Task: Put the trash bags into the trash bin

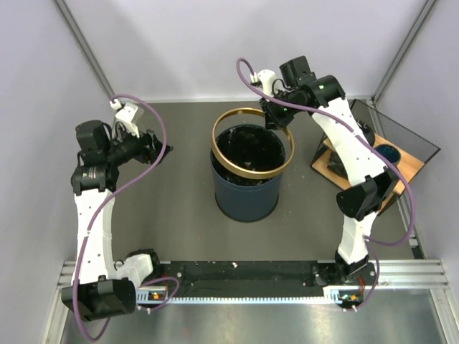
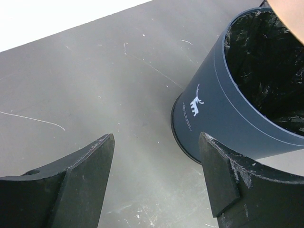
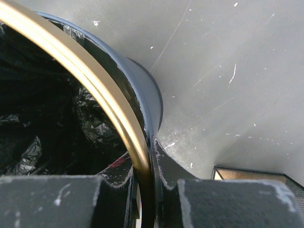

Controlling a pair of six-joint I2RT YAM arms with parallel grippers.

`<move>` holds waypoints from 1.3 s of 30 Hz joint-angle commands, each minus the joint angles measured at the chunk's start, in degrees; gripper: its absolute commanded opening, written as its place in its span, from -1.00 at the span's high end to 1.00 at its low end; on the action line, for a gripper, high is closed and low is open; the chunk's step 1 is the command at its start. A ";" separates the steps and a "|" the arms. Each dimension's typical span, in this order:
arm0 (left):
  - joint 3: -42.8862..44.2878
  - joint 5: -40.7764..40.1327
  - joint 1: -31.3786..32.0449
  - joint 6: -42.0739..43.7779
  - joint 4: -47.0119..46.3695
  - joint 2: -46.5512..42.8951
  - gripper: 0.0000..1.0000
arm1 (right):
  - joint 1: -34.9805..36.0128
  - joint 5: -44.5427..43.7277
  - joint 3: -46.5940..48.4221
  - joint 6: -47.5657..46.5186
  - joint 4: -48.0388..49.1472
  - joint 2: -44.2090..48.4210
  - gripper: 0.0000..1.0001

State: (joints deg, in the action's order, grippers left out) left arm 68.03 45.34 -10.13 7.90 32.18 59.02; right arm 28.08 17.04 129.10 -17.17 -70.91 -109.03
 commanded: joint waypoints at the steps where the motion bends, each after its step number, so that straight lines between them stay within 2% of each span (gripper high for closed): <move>1: -0.35 0.27 0.11 0.89 -0.98 -0.93 -0.55 | 0.66 -0.51 0.72 -1.29 0.87 0.05 0.85; 9: -0.88 -0.43 0.20 1.50 -0.54 -1.46 -0.56 | 1.89 -1.04 -1.48 -2.87 1.83 -0.65 0.80; 21: -1.58 -1.22 0.02 1.24 -0.28 -1.63 -0.56 | 2.78 0.19 -4.30 -1.91 3.59 -1.79 0.39; 25: -1.85 -1.40 0.02 1.15 -0.28 -1.81 -0.55 | 2.86 -0.16 -4.03 -1.64 3.50 -2.06 0.34; 29: -2.29 -0.96 0.02 0.63 -0.45 -1.72 -0.56 | 2.86 -0.16 -0.79 -1.47 3.24 -2.94 0.38; 35: -2.55 -0.34 0.11 0.89 -0.54 -1.63 -0.56 | 2.86 1.50 4.66 -1.11 1.57 -4.08 0.03; 39: -2.73 -0.17 0.11 0.71 -1.07 -1.19 -0.56 | 2.77 1.33 9.23 -0.33 1.57 -6.62 0.02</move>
State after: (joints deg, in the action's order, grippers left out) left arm 65.87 44.10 -10.13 8.69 33.17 58.50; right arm 30.26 17.02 132.18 -18.70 -69.93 -114.17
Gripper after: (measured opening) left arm 0.777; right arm 0.488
